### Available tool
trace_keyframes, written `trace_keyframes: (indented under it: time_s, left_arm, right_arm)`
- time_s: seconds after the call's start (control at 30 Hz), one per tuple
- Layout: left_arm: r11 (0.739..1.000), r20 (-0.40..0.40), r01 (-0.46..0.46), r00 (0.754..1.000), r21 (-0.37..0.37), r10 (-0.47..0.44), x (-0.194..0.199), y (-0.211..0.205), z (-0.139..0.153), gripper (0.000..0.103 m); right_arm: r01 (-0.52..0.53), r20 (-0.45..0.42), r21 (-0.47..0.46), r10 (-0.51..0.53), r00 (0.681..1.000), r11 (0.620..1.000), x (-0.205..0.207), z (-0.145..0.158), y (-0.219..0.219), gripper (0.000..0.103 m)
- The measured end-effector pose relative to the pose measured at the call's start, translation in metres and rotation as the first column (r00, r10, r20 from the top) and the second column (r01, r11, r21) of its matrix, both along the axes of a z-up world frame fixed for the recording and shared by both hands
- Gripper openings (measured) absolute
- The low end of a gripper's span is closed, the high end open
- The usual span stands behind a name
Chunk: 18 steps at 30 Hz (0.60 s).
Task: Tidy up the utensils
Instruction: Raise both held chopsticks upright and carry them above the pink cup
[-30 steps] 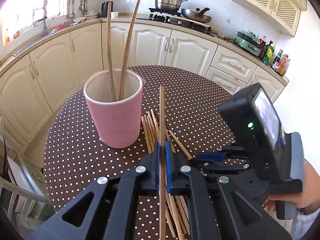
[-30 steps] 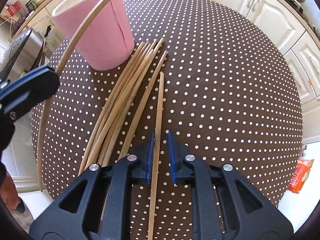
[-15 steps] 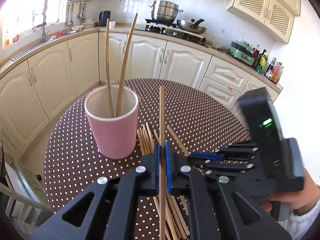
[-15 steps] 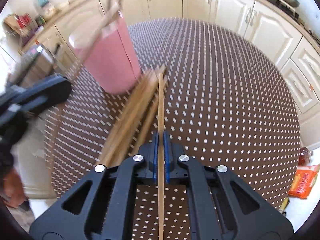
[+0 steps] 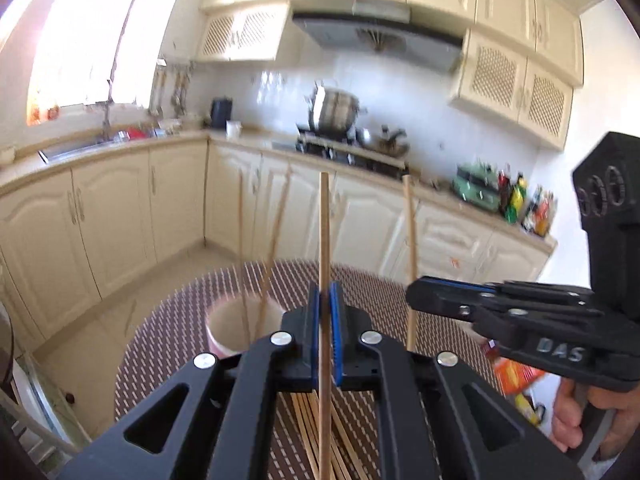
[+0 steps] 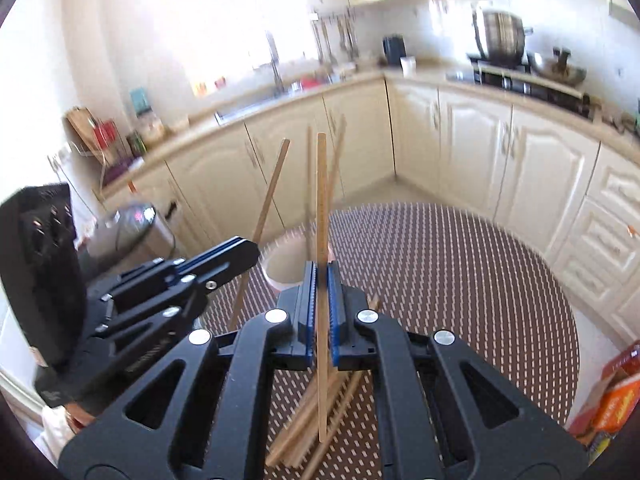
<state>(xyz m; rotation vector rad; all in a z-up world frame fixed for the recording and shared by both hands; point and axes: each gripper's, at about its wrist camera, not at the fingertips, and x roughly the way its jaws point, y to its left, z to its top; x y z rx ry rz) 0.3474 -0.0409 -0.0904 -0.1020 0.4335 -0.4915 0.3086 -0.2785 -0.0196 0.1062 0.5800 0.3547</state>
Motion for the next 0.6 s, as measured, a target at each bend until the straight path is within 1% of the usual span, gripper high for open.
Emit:
trace_keyframes:
  time_s: [0.17,0.27,0.4,0.53,0.6]
  left_arm:
    - [0.995,0.100,-0.064,0.992,-0.080,0.072,0.011,0.013,0.018,0.006]
    - [0.987,0.162,-0.099,0.979,-0.130,0.120,0.019,0.019,0.027,0.006]
    - [0.976,0.229,-0.133,0.958,-0.173,0.172,0.032,0.019,0.033,0.006]
    - [0.967,0.255,-0.144,0.947,-0.211,0.197,0.048,0.024,0.032,0.006]
    - [0.964,0.264,-0.146,0.943,-0.223,0.204,0.055,0.025,0.031,0.006]
  right_arm:
    - [0.019,0.114,0.024,-0.022,0.993,1.000,0.012,0.030,0.015,0.006]
    - [0.030,0.165,0.046,-0.037,0.986,0.998,0.019,0.039,0.021,0.006]
    - [0.058,0.230,0.092,-0.078,0.970,0.994,0.033,0.045,0.023,0.006]
    - [0.090,0.291,0.134,-0.126,0.948,0.987,0.042,0.048,0.024,0.006]
    - [0.107,0.324,0.132,-0.145,0.935,0.985,0.047,0.048,0.026,0.006]
